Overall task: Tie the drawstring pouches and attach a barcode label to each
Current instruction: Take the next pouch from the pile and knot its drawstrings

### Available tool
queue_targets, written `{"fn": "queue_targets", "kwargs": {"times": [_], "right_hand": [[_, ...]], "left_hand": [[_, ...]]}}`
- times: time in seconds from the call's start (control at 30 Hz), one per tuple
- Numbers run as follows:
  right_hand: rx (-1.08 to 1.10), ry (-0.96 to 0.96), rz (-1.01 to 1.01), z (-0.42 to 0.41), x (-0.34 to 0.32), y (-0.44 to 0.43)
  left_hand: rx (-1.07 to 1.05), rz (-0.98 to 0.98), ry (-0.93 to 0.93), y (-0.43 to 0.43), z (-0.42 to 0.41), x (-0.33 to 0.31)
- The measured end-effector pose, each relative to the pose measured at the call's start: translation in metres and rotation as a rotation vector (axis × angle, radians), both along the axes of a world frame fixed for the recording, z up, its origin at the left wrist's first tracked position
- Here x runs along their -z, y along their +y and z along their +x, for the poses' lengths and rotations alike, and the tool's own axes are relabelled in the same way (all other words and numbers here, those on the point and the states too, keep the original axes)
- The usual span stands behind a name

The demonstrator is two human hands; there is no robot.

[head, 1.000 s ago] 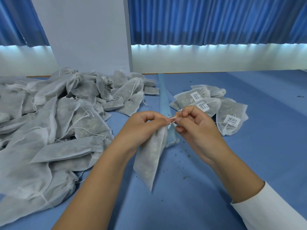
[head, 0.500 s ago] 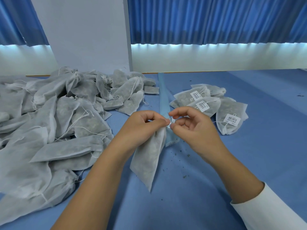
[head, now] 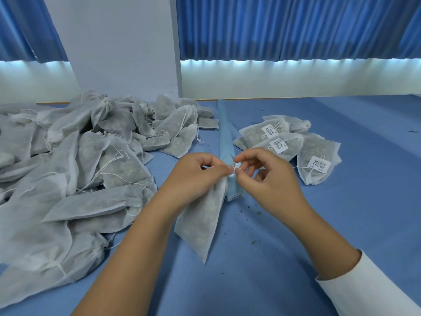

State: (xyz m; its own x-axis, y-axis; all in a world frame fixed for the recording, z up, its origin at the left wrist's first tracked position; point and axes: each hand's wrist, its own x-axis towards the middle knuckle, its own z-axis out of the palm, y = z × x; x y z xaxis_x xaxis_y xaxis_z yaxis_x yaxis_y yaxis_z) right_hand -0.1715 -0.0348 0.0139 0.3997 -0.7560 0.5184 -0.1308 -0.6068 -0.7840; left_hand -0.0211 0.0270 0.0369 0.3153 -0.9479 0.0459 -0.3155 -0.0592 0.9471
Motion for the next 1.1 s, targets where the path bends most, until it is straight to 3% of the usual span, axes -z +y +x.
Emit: {"fn": "queue_targets", "kwargs": {"times": [0.1,0.2,0.37,0.53,0.9,1.1], "right_hand": [[0.065,0.071,-0.126,0.001,0.001,0.001],[0.069,0.072,-0.115,0.0,-0.001,0.002],[-0.105,-0.017,0.22,-0.004,-0.008,-0.001],[-0.244,-0.145,0.338,-0.005,-0.01,-0.002],[-0.254,-0.074,0.1,-0.009,-0.009,0.001],[-0.109,0.001,-0.043,-0.007,-0.006,0.001]], "left_hand": [[0.03,0.02,-0.029,0.001,-0.001,0.0],[0.041,0.013,-0.025,0.001,0.001,-0.002],[0.067,0.02,0.037,0.003,0.003,-0.003],[0.121,0.026,0.1,0.006,0.002,-0.006],[0.112,0.088,0.183,0.006,0.004,-0.007],[0.09,0.108,0.243,0.006,0.005,-0.009]]}}
